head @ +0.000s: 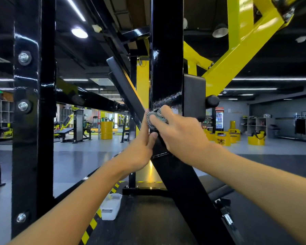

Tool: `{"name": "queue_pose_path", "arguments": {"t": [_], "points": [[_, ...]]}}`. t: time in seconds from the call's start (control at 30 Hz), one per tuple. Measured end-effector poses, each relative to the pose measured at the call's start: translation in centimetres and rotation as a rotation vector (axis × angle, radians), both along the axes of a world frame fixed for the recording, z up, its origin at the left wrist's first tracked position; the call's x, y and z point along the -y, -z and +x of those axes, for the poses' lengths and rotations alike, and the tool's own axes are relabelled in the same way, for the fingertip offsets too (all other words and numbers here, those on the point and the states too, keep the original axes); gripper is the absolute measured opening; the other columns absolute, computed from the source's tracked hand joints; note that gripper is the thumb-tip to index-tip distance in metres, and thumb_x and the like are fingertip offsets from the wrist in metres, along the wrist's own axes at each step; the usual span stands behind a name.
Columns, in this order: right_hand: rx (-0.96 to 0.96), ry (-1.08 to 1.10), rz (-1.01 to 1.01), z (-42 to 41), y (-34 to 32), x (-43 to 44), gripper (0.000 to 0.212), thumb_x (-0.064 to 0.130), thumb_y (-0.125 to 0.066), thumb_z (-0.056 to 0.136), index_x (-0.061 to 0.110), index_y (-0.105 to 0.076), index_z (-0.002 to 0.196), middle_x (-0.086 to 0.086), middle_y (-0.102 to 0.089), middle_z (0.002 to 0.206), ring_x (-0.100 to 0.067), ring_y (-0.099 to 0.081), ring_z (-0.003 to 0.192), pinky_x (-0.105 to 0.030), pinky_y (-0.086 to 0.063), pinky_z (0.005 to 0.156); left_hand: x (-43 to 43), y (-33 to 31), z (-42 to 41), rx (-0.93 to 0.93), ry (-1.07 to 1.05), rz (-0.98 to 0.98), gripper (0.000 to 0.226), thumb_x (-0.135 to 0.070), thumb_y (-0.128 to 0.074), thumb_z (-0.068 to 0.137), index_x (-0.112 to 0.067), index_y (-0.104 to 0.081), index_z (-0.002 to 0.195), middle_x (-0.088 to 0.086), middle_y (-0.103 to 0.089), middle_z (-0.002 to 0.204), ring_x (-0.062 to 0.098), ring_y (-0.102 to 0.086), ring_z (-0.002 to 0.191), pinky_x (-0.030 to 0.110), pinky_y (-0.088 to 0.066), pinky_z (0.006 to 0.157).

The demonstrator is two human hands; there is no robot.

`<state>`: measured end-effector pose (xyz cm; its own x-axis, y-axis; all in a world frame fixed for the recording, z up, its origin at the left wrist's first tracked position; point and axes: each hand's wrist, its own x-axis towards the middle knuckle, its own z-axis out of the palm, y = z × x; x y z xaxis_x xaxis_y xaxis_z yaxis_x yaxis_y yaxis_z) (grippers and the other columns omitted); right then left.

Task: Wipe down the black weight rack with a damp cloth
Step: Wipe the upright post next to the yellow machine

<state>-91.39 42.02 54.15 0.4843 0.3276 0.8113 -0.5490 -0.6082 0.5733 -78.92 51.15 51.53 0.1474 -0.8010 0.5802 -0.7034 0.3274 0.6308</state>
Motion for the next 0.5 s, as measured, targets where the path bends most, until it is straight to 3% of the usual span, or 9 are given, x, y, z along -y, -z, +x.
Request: {"name": "queue_pose_path", "arguments": {"t": [0.13, 0.2, 0.23, 0.3, 0.33, 0.4, 0.5], "points": [[0.208, 0.028, 0.167, -0.7, -0.1, -0.3, 0.025, 0.006, -0.067, 0.08, 0.012, -0.063, 0.104, -0.009, -0.052, 0.098, -0.021, -0.042, 0.046, -0.027, -0.03, 0.035, -0.6, 0.0, -0.3, 0.0, -0.009, 0.023, 0.068, -0.038, -0.03, 0.107, -0.057, 0.022, 0.146, -0.01, -0.028, 0.16, 0.027, -0.054, 0.127, 0.056, -0.048, 0.101], [0.158, 0.027, 0.133, -0.2, 1.5, -0.7, 0.027, 0.006, -0.068, 0.077, 0.011, -0.064, 0.103, -0.009, -0.054, 0.096, -0.02, -0.043, 0.044, -0.027, -0.031, 0.033, -0.8, 0.2, -0.2, -0.012, -0.014, 0.039, 0.07, -0.034, -0.031, 0.107, -0.054, 0.024, 0.147, -0.019, -0.05, 0.127, 0.015, -0.056, 0.099, 0.059, -0.053, 0.091], [0.076, 0.021, 0.058, -0.2, 2.2, -0.5, 0.029, 0.006, -0.07, 0.075, 0.011, -0.065, 0.104, -0.009, -0.054, 0.095, -0.02, -0.043, 0.043, -0.027, -0.03, 0.033, -0.8, 0.3, -0.1, -0.022, -0.004, 0.056, 0.071, -0.032, -0.031, 0.108, -0.054, 0.024, 0.146, -0.026, -0.047, 0.115, 0.01, -0.052, 0.088, 0.059, -0.054, 0.086], [0.026, 0.004, 0.007, -0.9, 2.0, 0.4, 0.032, 0.007, -0.071, 0.076, 0.012, -0.065, 0.108, -0.009, -0.055, 0.095, -0.022, -0.042, 0.042, -0.027, -0.03, 0.033, -1.0, 0.6, 0.0, -0.028, 0.017, 0.092, 0.073, -0.03, -0.032, 0.108, -0.057, 0.025, 0.144, -0.022, -0.043, 0.137, 0.015, -0.058, 0.098, 0.054, -0.058, 0.082], [0.085, 0.0, 0.066, -1.2, 1.7, 0.5, 0.033, 0.007, -0.07, 0.078, 0.012, -0.065, 0.11, -0.01, -0.055, 0.097, -0.023, -0.042, 0.041, -0.028, -0.031, 0.032, -1.2, 0.7, 0.1, -0.034, 0.021, 0.107, 0.074, -0.028, -0.033, 0.108, -0.059, 0.025, 0.143, -0.015, -0.032, 0.153, 0.02, -0.057, 0.114, 0.05, -0.06, 0.083], [0.212, -0.017, 0.218, -0.9, 2.2, 0.2, 0.031, 0.007, -0.067, 0.082, 0.012, -0.064, 0.113, -0.012, -0.055, 0.101, -0.023, -0.043, 0.041, -0.028, -0.034, 0.032, -1.6, 0.7, 0.0, -0.049, 0.031, 0.134, 0.079, -0.023, -0.035, 0.107, -0.063, 0.024, 0.142, -0.013, -0.007, 0.166, 0.022, -0.047, 0.132, 0.043, -0.061, 0.084], [0.033, -0.01, 0.079, -0.3, 4.1, -0.3, 0.032, 0.007, -0.068, 0.078, 0.011, -0.065, 0.109, -0.01, -0.054, 0.096, -0.021, -0.045, 0.044, -0.029, -0.034, 0.031, -1.6, 1.3, -0.1, -0.053, 0.048, 0.144, 0.095, -0.015, -0.047, 0.104, -0.066, 0.026, 0.139, -0.015, -0.013, 0.163, 0.026, -0.056, 0.12, 0.043, -0.06, 0.085]]}}
